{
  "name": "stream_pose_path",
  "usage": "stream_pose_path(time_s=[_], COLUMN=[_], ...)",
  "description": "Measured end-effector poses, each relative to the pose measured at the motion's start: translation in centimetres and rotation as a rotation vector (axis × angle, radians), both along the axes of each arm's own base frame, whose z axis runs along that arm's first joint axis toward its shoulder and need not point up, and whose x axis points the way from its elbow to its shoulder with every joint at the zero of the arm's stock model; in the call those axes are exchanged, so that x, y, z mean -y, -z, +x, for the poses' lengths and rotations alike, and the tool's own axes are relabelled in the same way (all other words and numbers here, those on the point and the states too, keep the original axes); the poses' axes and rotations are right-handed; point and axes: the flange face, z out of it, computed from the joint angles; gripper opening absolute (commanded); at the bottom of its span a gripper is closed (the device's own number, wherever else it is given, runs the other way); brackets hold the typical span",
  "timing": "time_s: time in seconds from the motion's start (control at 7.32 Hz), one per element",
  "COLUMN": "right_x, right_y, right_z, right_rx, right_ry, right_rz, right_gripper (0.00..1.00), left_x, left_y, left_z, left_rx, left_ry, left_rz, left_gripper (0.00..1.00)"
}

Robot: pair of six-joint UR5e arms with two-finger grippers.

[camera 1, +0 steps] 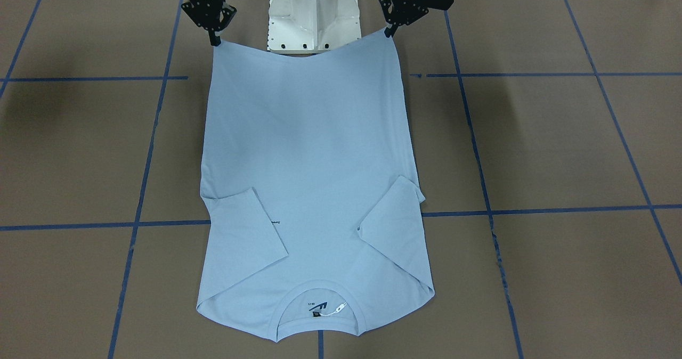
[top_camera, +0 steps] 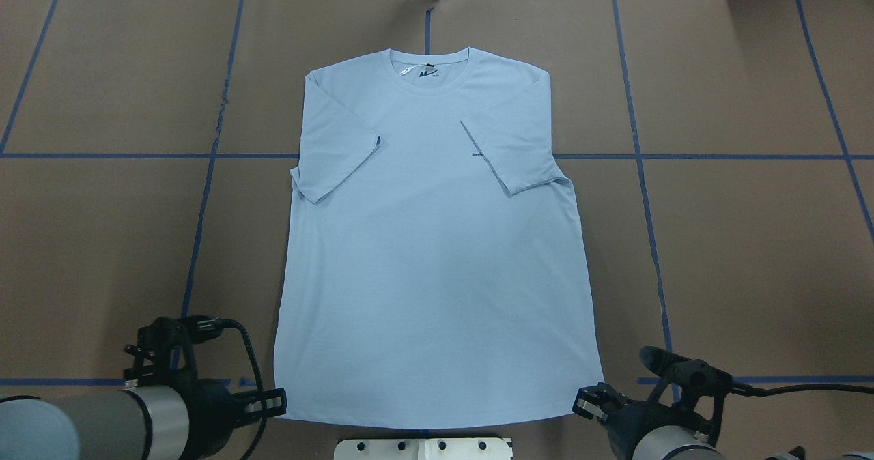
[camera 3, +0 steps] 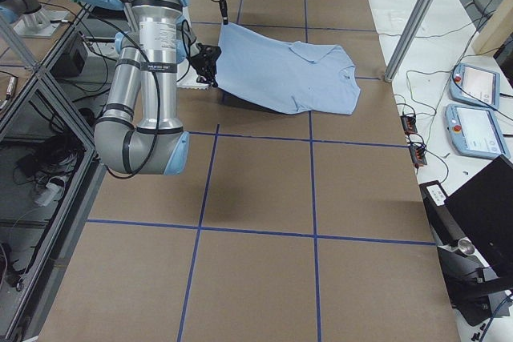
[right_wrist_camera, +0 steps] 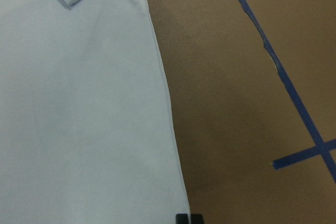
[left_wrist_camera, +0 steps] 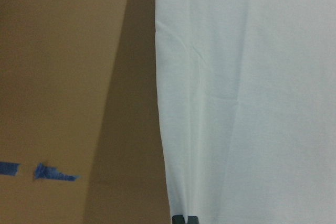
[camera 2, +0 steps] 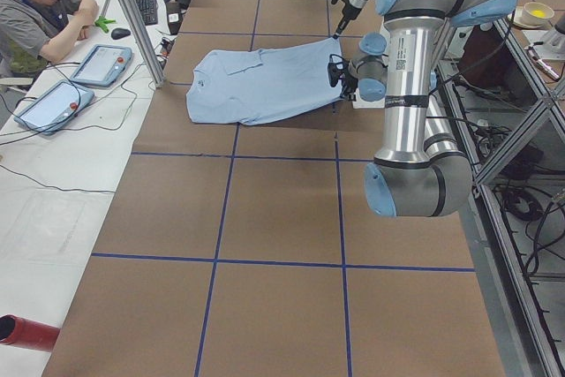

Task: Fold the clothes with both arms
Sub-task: 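Lift the hem with both grippers and fold it toward the collar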

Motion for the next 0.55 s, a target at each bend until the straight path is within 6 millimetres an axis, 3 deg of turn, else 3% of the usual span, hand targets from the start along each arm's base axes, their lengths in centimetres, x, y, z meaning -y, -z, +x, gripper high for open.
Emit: stream_pose_path(time_s=[0.14, 0.27, 0.41, 0.55], right_x=[0.0, 0.4, 1.4, 3.2], right_y=[2.5, 4.1, 5.5, 6.7], right_z=[2.7, 4.0, 4.5, 4.6], right_rx=[0.023, 0.042, 0.059, 0.071], right_ry=[0.024, 0.041, 0.056, 0.064], right_rz=[-0.015, -0.016, -0.004, 0.013], right_gripper=[0.0, 0.0, 0.0, 0.0], left_x=[-0.7, -0.7, 0.2, 1.9], left_y=[3.5, 5.8, 7.4, 8.3], left_z=[-4.5, -7.8, -9.3, -9.5], left_rx=[-0.006, -0.008, -0.012, -0.008], left_ry=[-0.053, -0.079, -0.079, -0.062], left_rz=[-0.024, -0.036, -0.013, 0.045], left_gripper=[0.0, 0.0, 0.0, 0.0])
